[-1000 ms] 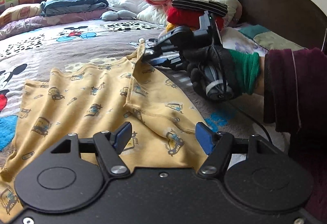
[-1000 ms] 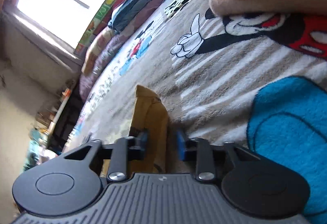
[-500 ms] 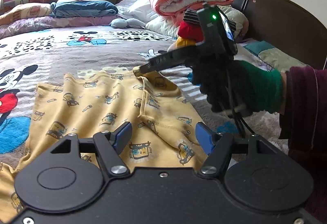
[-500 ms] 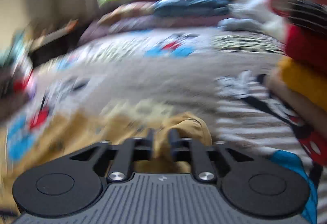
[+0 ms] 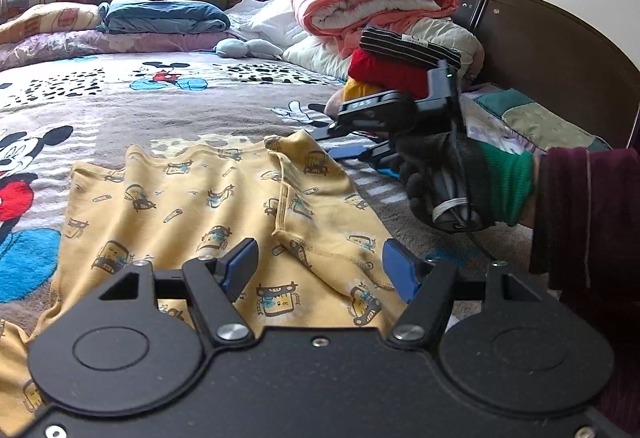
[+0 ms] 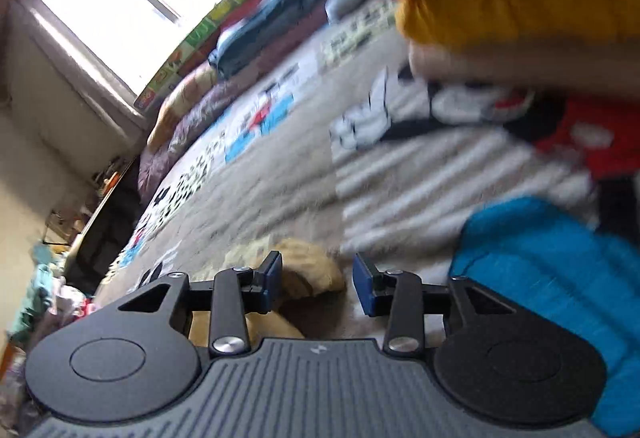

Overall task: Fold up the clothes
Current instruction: 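Grasp the yellow shirt's side edge with the right tool and lift it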

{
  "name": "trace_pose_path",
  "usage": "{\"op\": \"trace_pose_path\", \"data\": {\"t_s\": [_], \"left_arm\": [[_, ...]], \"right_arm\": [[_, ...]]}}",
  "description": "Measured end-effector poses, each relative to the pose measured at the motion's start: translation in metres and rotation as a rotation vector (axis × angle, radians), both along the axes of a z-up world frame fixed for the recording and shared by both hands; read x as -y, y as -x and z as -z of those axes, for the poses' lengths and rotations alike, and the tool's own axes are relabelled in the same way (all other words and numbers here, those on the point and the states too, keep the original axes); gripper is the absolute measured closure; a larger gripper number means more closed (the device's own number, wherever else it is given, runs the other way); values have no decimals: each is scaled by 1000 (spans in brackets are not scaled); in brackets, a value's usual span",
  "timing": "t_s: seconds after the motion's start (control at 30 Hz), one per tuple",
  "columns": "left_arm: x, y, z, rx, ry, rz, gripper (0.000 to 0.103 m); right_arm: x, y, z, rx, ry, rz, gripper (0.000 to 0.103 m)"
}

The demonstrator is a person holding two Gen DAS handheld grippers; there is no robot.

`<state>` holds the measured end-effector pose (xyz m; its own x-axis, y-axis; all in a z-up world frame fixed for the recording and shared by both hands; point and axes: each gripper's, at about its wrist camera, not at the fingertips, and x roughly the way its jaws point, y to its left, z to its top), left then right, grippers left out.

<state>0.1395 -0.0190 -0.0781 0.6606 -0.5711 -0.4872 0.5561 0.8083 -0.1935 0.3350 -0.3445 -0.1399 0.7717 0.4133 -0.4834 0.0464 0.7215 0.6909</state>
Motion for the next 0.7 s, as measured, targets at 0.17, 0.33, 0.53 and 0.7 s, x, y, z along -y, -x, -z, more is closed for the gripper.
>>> {"op": "trace_pose_path", "data": {"t_s": [0.17,0.33,0.53,0.7], "left_arm": [[0,-2,2,-7,-3,-1,35],[0,0,4,-10,-11,-3,35],[6,4,5,2,-25,32,35],[14,12,5,32,-44,74,35]], "right_arm": [[-8,-4,14,-14,-81,12,64],[-11,-2,8,13,-94,25,93],[2,19,-34,123,-32,98,94],[18,45,-70,180,61,81,94]]}}
